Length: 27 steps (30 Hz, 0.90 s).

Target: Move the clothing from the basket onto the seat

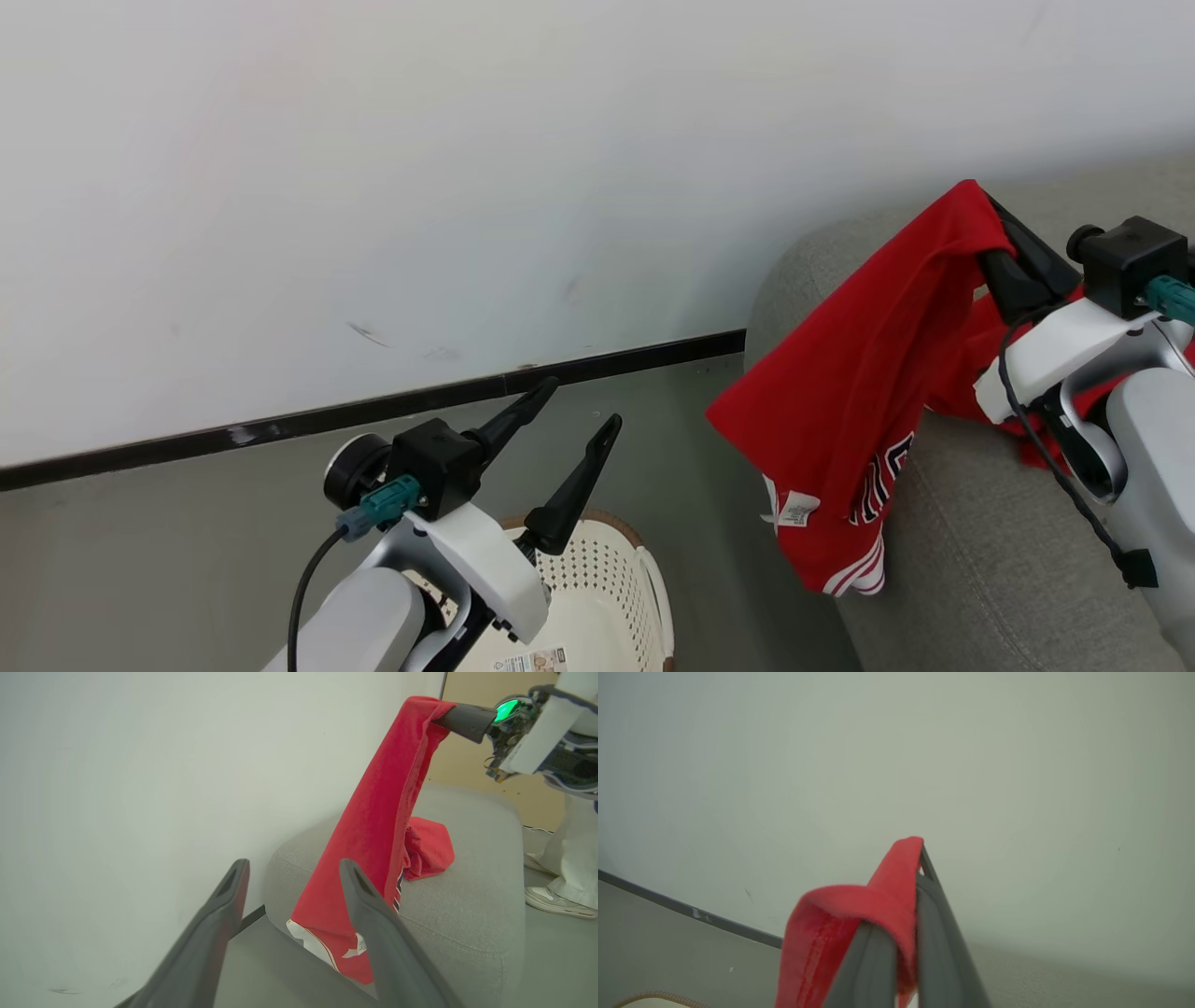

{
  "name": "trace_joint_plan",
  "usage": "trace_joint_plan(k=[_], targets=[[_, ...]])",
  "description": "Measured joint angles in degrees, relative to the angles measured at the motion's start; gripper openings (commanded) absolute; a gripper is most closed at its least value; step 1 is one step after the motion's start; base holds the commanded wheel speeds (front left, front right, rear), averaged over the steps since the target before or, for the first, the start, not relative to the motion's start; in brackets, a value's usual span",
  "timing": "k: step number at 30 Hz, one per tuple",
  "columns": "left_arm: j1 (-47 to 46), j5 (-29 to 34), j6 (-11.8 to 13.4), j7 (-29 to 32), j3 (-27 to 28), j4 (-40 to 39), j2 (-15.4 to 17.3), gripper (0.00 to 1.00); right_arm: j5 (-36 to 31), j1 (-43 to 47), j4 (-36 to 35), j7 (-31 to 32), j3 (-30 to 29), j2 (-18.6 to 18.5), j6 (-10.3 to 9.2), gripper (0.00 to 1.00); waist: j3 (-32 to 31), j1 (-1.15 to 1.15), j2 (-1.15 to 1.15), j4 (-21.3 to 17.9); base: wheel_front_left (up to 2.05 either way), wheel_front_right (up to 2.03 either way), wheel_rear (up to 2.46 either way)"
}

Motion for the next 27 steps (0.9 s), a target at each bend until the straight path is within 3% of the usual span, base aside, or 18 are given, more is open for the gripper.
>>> trace_joint_plan(k=[10,18,27], targets=[[2.26,0.47,-0.51,-1.76,-1.67,0.0,-0.46,1.0,0.0,2.47,-3.19,-0.01,-0.27,-1.85,0.0,0.0,-0.36,0.0,0.0,-3.98,0.0,0.0,0.0],[3.46,1.05,-0.44,-2.3,-2.2,-0.56,-0.52,1.0,1.4,2.85,-2.63,0.0,2.9,-1.9,0.0,0.0,0.19,0.0,0.0,-6.46,0.0,0.0,0.0],[3.58,2.22,0.21,-2.29,-2.99,-2.03,-0.46,1.0,6.39,-7.03,0.59,2.76,2.61,-2.33,0.01,0.0,2.83,0.0,0.0,-7.31,0.0,0.0,0.0]])
